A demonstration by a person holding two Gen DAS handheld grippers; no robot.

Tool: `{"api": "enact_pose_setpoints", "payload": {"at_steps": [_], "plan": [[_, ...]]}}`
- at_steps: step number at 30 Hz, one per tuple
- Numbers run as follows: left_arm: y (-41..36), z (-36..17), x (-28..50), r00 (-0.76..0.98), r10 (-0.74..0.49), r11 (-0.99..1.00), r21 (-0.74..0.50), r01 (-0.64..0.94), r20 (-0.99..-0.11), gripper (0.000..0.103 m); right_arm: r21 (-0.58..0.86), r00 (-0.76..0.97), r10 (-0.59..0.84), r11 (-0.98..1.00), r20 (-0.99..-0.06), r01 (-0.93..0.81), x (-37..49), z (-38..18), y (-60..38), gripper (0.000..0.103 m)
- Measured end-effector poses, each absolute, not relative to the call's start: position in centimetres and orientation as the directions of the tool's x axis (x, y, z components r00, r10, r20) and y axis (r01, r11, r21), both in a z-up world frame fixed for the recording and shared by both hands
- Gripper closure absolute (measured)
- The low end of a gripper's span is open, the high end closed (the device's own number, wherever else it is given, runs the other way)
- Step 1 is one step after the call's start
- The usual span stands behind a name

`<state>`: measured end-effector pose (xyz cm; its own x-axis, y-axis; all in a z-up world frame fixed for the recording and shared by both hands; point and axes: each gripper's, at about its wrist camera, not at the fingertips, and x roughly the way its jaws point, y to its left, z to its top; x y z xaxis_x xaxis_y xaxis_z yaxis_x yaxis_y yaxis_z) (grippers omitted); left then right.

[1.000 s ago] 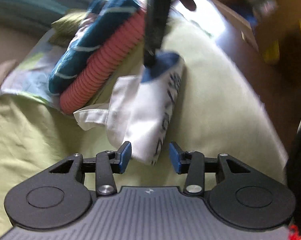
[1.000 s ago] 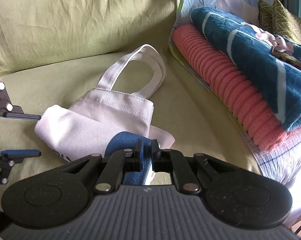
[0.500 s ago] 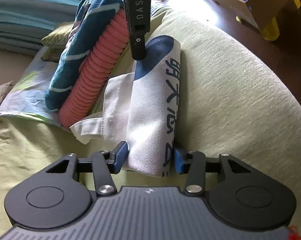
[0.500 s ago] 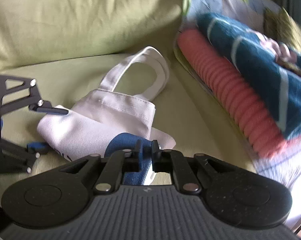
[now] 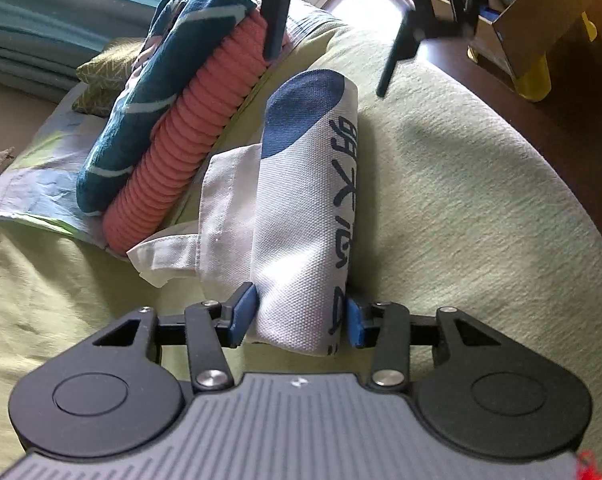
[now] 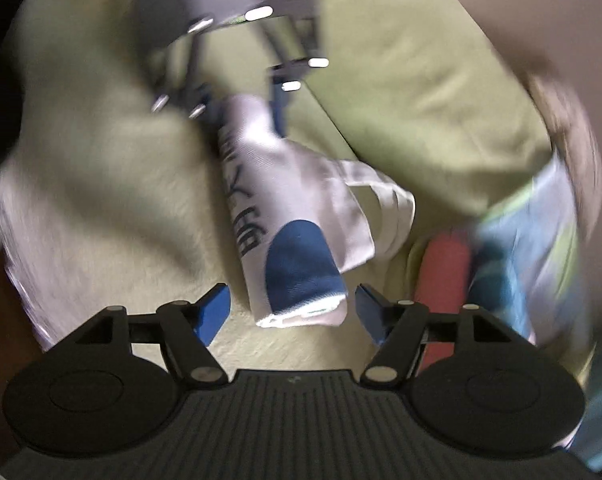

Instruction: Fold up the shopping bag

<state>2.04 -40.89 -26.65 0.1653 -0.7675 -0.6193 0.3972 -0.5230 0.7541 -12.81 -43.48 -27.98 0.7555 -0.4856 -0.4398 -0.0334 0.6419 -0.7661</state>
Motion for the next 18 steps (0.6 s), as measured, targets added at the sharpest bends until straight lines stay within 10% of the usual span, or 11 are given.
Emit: {"api": "enact_pose_setpoints", "payload": {"at_steps": [18], "plan": [[-43.1,-24.7,4.3,0.064,-0.721,-0.508,0.589,0.629,-0.690,0.051,-0.756,0.792,-0.443,0.654,-0.420,-0.036,-9.3,-29.7,-46.8,0.054]]}}
